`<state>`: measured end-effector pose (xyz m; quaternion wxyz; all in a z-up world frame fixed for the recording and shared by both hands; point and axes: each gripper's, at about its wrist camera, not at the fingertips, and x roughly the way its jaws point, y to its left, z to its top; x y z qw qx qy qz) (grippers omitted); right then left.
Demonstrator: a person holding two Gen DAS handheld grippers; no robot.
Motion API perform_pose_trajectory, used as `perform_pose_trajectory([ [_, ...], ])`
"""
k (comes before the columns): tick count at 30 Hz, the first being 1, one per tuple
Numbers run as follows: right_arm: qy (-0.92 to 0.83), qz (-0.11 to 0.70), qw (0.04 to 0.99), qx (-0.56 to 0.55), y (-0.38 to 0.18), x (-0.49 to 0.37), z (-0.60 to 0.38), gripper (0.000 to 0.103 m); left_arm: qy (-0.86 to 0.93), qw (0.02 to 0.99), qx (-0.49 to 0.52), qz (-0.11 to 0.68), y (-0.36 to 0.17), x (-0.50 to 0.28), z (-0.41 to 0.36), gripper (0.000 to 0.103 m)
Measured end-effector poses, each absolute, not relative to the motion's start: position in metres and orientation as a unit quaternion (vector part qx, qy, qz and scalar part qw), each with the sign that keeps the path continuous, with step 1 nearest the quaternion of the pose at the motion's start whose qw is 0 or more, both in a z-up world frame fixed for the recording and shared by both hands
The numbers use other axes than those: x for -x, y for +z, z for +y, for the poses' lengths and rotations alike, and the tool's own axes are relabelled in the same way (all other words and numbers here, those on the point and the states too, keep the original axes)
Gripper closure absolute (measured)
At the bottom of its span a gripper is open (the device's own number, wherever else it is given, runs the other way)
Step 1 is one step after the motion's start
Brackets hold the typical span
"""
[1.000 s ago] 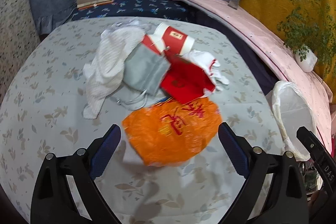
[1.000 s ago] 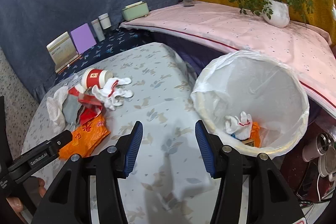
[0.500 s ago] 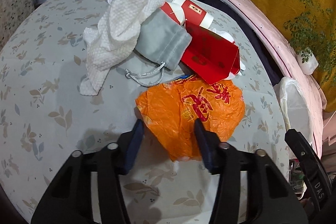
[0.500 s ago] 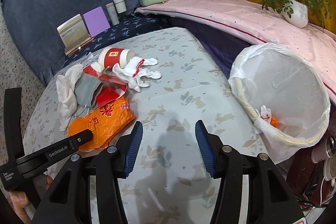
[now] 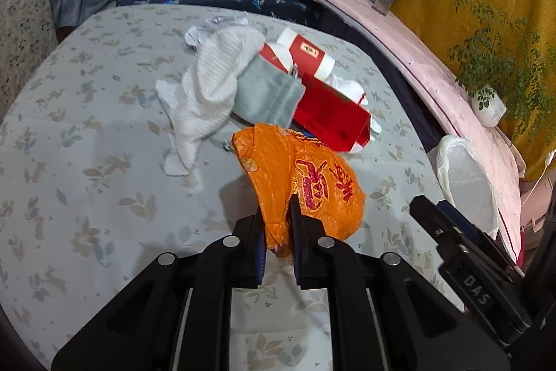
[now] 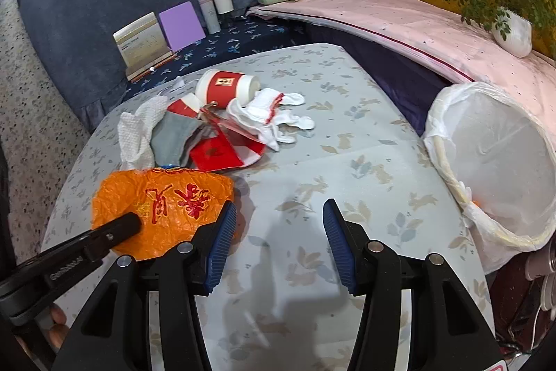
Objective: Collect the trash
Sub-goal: 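Grasp the red paper packet with the right tool, then carry the red packet with the right tool while the left tool carries the orange bag toward the wastebasket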
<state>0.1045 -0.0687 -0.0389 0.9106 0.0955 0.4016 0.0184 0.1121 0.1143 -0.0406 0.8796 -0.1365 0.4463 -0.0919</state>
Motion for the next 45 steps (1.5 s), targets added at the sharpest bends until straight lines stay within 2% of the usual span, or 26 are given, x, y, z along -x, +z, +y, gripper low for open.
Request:
perform_pose_trajectory([
  [9, 0.041, 0.392, 0.916, -0.081, -0.035, -0.129, -0.045, 0.052, -0.071, 0.898, 0.128, 0.415, -0.011, -0.107, 0.137, 0.092],
  [24, 0.054, 0.401, 0.913, -0.042, -0.052, -0.183, -0.026, 0.053, -0.031, 0.904, 0.117, 0.411, -0.017, -0.134, 0.152, 0.092],
  [26, 0.055, 0.404, 0.912, -0.037, -0.055, -0.188, -0.024, 0.056, -0.032, 0.903, 0.120, 0.412, -0.019, -0.137, 0.152, 0.092],
  [30, 0.064, 0.414, 0.908, -0.034, -0.061, -0.194, -0.024, 0.083, -0.033, 0.902, 0.120, 0.414, -0.021, -0.140, 0.152, 0.092],
  [34, 0.071, 0.409, 0.909, -0.043, -0.058, -0.187, -0.027, 0.096, -0.036, 0.903, 0.118, 0.412, -0.019, -0.139, 0.149, 0.092],
  [36, 0.074, 0.405, 0.910, -0.051, -0.053, -0.181, -0.030, 0.099, -0.039, 0.903, 0.118, 0.410, -0.017, -0.138, 0.146, 0.092],
  [45, 0.068, 0.356, 0.929, -0.072, -0.011, -0.146, -0.052, 0.100, -0.056, 0.912, 0.110, 0.391, 0.007, -0.123, 0.127, 0.092],
])
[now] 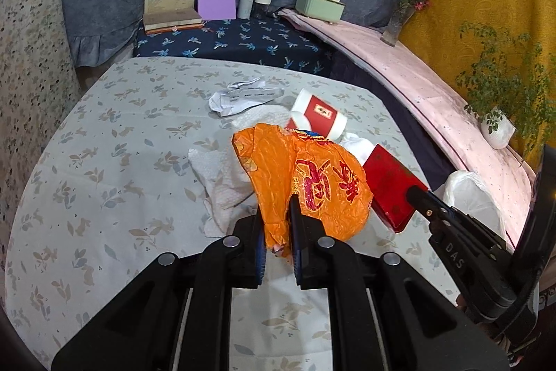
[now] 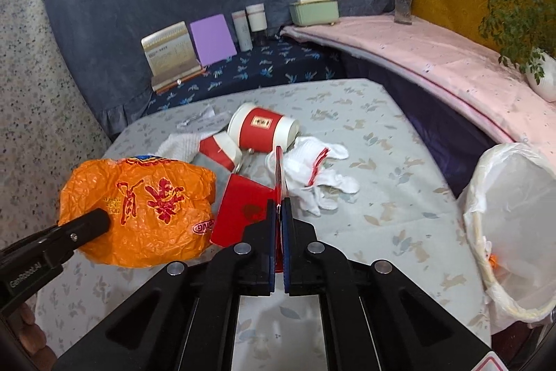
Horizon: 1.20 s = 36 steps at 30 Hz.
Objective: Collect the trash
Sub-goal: 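Carry the red packet with the right tool while the left tool carries the orange bag toward the wastebasket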
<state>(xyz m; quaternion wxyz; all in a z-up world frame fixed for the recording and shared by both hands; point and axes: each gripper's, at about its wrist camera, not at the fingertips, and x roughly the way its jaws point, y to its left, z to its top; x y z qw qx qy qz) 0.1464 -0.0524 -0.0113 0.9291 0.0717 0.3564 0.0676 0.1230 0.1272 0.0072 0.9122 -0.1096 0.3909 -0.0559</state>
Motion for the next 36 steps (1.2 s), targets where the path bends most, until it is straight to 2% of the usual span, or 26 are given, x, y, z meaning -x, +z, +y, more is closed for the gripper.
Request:
perform_pose_trajectory([
  [16, -0.017, 0.296, 0.949, -0.103, 0.029, -0.088, -0.152, 0.100, -0.130, 0.918, 0.068, 0.370, 0.044, -0.102, 0.037, 0.092],
  [36, -0.139, 0.284, 0.934, -0.164, 0.013, -0.039, -0.292, 0.100, -0.250, 0.896, 0.005, 0.367, 0.043, -0.102, -0.122, 0.091],
])
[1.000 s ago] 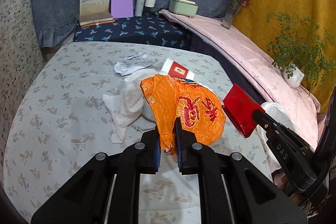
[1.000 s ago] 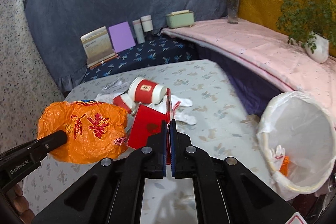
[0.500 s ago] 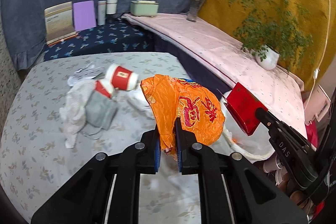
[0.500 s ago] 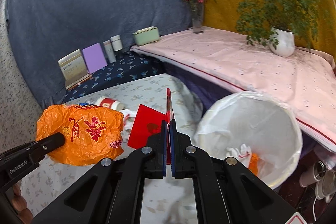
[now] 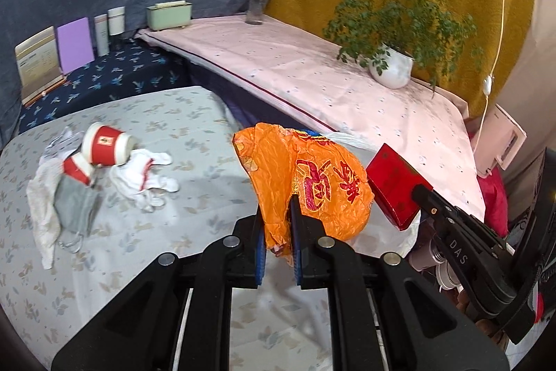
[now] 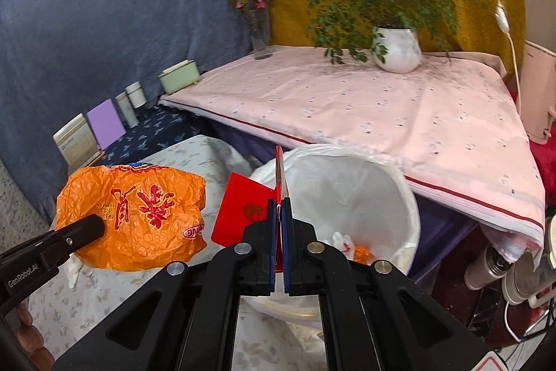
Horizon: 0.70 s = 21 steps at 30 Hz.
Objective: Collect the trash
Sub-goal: 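Carry the red packet with the right tool while the left tool carries the orange bag toward the wastebasket, then open both tools over the wastebasket to drop the packet and bag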
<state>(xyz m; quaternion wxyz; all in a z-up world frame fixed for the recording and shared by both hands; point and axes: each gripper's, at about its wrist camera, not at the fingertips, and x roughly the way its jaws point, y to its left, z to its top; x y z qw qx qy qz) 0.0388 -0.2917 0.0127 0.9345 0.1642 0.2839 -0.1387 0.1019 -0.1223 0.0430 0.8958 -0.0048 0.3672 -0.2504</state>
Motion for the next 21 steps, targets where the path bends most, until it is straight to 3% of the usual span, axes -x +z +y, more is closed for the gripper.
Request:
perform_pose_trajectory([
  [21, -0.185, 0.282, 0.920, -0.198, -0.008, -0.027, -0.345, 0.100, -0.272, 0.882, -0.034, 0.384, 0.011, -0.120, -0.181, 0.091],
])
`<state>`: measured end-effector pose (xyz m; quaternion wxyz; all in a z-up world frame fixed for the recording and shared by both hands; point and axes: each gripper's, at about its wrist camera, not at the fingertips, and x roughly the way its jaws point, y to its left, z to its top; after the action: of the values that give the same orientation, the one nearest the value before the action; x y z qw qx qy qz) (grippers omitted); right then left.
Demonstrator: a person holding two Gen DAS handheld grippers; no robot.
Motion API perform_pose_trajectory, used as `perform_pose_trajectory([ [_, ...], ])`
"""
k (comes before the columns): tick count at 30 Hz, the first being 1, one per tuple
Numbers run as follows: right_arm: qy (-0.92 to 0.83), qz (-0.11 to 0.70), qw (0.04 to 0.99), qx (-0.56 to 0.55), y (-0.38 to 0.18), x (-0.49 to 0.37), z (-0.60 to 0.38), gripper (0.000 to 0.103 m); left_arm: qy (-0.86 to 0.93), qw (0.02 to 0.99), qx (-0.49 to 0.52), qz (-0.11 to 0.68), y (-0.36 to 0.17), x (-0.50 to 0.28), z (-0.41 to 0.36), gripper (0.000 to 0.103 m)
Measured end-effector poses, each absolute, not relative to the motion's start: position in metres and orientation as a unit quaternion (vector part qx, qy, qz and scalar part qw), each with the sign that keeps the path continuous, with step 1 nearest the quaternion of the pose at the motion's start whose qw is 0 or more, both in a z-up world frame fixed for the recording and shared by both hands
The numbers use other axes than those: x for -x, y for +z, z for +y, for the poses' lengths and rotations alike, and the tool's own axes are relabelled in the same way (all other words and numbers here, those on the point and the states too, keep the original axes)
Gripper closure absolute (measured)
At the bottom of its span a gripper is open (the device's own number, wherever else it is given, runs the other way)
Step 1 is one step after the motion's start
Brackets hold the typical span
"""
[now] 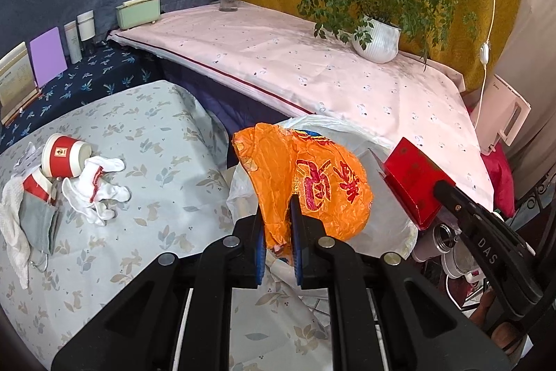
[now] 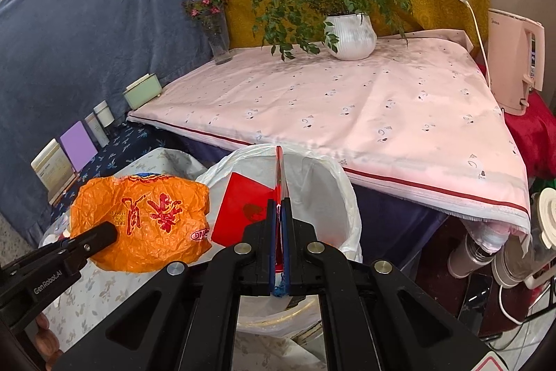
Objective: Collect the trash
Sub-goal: 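Open both tools over the wastebasket to drop the packet and bag, then grasp the white towel with the left tool while the right tool grasps the white glove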
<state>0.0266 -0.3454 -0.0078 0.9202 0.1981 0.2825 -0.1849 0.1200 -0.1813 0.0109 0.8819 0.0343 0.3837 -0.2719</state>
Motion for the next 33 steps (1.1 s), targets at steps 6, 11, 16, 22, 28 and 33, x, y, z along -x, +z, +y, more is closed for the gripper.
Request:
perform_pose_trajectory([
  [6, -0.179, 0.286, 0.921, -0.194, -0.011, -0.033, -0.343, 0.093, -0.280, 0.871, -0.024, 0.403, 0.000, -0.128, -0.190, 0.063],
  [11, -0.186, 0.276, 0.922, -0.196, -0.009, -0.032, -0.341, 0.077, -0.266, 0.883, -0.025, 0.386, 0.002, -0.126, -0.188, 0.035],
  [16, -0.189, 0.269, 0.924, -0.196, -0.006, -0.030, -0.336, 0.065, -0.254, 0.887, -0.015, 0.386, 0.002, -0.129, -0.175, 0.034],
  [22, -0.179, 0.269, 0.926, -0.194, -0.003, -0.032, -0.326, 0.061, -0.235, 0.893, -0.004, 0.383, 0.005, -0.131, -0.152, 0.034],
  [28, -0.157, 0.272, 0.932, -0.182, 0.003, -0.037, -0.303, 0.053, -0.211, 0.903, 0.008, 0.375, 0.010, -0.132, -0.120, 0.034],
  [33, -0.133, 0.279, 0.936, -0.169, 0.005, -0.045, -0.276, 0.052, -0.183, 0.909, 0.017, 0.374, 0.010, -0.134, -0.089, 0.033],
])
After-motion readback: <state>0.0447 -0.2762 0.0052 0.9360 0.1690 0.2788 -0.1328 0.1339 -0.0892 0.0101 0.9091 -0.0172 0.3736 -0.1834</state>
